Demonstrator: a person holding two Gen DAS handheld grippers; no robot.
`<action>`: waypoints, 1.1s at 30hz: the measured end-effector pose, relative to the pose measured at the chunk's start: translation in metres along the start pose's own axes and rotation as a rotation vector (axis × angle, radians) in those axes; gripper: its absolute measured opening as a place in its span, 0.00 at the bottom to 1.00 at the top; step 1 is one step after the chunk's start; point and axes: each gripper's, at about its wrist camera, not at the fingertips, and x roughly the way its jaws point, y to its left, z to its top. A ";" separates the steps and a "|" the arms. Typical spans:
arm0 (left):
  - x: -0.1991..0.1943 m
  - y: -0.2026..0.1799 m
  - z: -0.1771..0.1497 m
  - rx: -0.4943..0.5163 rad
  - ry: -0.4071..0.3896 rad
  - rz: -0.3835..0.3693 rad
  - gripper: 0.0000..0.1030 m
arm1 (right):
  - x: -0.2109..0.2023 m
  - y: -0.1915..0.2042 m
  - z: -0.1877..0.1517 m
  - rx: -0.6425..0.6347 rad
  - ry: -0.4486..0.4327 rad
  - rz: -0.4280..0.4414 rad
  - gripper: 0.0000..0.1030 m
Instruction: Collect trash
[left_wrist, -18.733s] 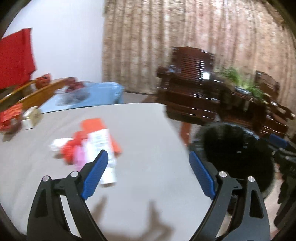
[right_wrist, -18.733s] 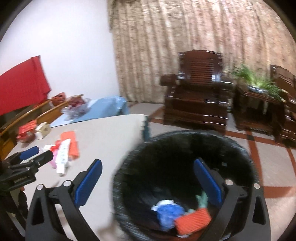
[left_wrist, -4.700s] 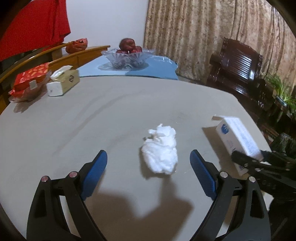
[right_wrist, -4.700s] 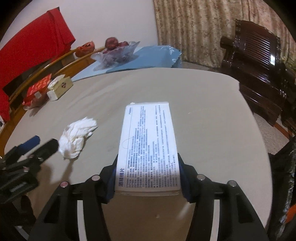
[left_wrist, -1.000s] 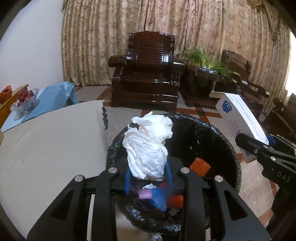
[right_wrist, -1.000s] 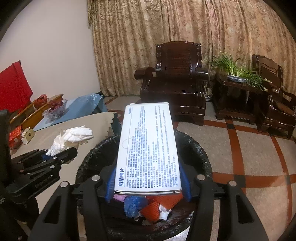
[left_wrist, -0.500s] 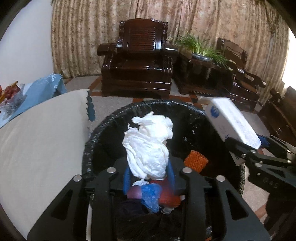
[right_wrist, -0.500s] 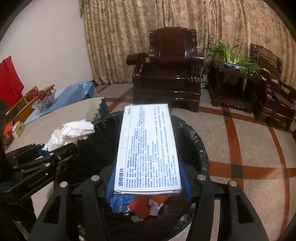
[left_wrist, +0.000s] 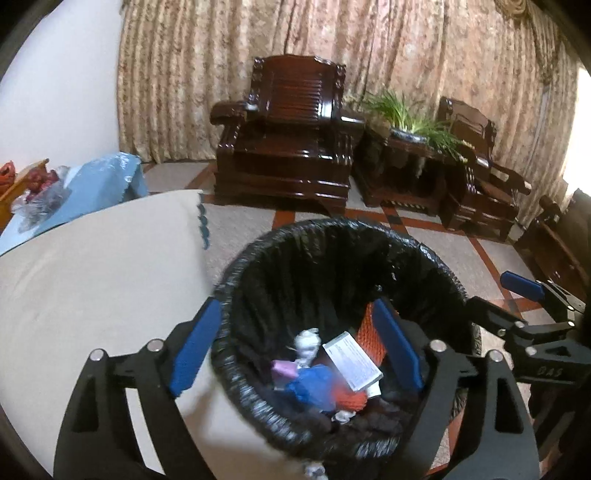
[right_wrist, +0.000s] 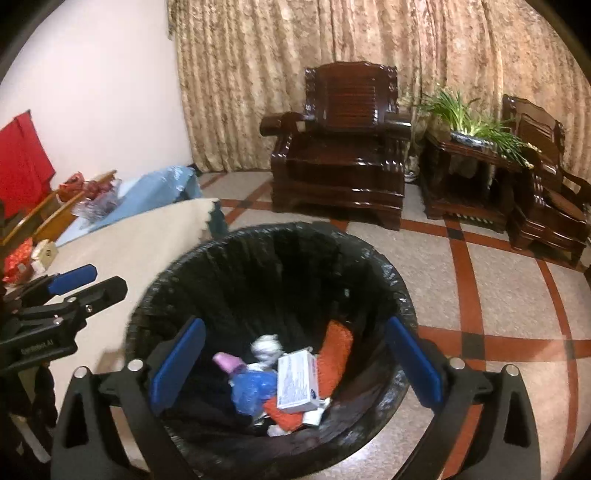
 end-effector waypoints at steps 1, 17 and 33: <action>-0.009 0.004 -0.001 -0.002 -0.008 0.012 0.83 | -0.004 0.002 0.001 -0.001 -0.005 0.008 0.94; -0.121 0.038 -0.018 -0.067 -0.042 0.129 0.91 | -0.088 0.059 0.006 -0.044 -0.097 0.107 0.94; -0.180 0.027 -0.018 -0.059 -0.120 0.177 0.91 | -0.126 0.088 0.012 -0.090 -0.130 0.136 0.94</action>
